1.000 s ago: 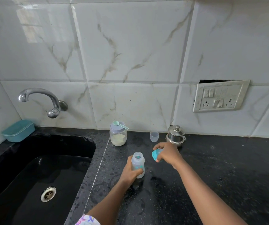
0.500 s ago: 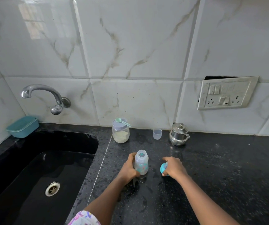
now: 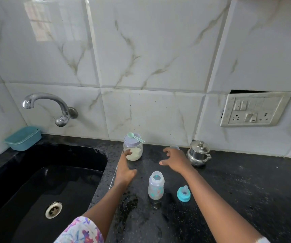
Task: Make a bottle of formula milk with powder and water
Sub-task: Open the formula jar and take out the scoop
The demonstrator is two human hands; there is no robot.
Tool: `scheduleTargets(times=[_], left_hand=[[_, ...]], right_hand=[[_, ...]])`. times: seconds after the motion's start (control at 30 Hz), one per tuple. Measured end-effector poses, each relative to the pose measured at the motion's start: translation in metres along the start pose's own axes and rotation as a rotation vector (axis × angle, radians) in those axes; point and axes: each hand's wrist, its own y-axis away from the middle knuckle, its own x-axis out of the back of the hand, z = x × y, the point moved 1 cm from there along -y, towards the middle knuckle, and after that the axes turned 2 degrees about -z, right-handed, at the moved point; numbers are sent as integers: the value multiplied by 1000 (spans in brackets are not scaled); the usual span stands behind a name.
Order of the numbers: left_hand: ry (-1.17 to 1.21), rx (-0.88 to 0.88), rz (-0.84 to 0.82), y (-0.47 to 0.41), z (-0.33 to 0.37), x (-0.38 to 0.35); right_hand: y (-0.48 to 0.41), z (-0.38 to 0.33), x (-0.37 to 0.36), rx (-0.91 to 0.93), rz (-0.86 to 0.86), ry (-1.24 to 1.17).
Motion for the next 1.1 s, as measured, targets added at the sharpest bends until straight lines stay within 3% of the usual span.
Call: scheduleTargets(times=[0.3,0.5,0.73,1.1], left_hand=[[84,-6,125,-54,4,3],[110,95,87,-82,-11,3],[161,83,2,-96,-18,-3],[110,124,127,-67,-8,1]], right_hand=[[-57,-66,-28,86,139,-63],[-84,-74,-40,36,119,-104],[-98,-75,-51,2,126,-148],[-83,-75,-30,-23,180,-226]])
